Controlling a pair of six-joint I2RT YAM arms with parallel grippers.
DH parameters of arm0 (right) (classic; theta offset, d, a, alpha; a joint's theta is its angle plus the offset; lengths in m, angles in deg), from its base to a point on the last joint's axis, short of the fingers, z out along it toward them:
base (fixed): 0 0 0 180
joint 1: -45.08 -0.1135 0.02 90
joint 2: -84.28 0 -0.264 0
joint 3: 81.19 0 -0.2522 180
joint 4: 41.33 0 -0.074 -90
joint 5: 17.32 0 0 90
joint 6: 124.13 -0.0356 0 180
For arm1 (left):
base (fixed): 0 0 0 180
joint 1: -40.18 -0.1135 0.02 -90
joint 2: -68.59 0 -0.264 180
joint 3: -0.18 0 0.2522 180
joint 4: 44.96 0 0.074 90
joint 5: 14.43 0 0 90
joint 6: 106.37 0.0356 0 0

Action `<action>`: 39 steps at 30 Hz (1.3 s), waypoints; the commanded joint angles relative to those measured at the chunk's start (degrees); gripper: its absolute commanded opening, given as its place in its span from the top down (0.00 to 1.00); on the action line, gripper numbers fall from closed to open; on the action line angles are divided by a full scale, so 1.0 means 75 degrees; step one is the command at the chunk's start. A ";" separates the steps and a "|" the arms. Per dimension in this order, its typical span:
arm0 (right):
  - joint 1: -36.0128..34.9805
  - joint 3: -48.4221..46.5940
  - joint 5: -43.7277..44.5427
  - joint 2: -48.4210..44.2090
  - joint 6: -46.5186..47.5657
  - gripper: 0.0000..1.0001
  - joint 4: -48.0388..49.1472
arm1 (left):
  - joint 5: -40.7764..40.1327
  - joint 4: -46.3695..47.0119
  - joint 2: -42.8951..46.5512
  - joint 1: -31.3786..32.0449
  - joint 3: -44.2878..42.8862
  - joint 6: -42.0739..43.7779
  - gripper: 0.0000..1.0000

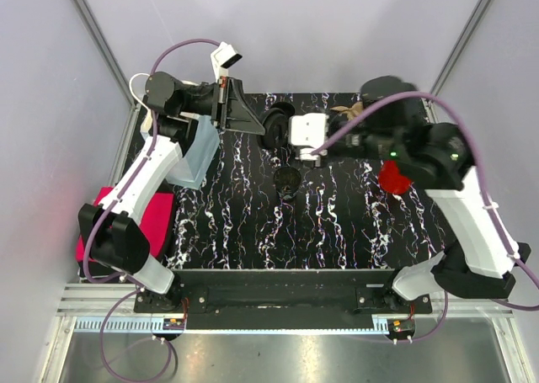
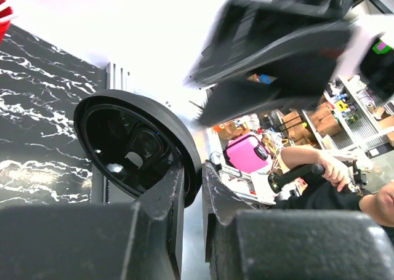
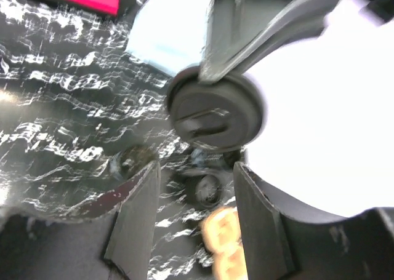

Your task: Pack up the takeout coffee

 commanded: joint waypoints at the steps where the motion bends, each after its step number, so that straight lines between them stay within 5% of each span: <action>1: -0.0132 -0.1455 -0.0791 0.0270 0.0525 0.43 -0.1010 | 0.0747 0.1208 -0.0161 -0.0021 -0.0436 -0.1089 1.00; 10: -0.0262 -0.0475 0.0451 0.0469 0.1439 0.45 -0.0449 | 0.0969 0.0098 -0.0301 -0.0021 -0.1221 -0.0633 1.00; 19: -0.0437 0.0381 0.0907 0.0469 0.0877 0.49 0.0711 | 0.0981 -0.0163 -0.0336 -0.0021 -0.1327 -0.0503 1.00; 39: -0.0859 0.0218 0.1400 0.0551 0.0655 0.56 0.1099 | 0.0934 -0.0327 -0.0325 -0.0056 -0.1433 -0.0222 1.00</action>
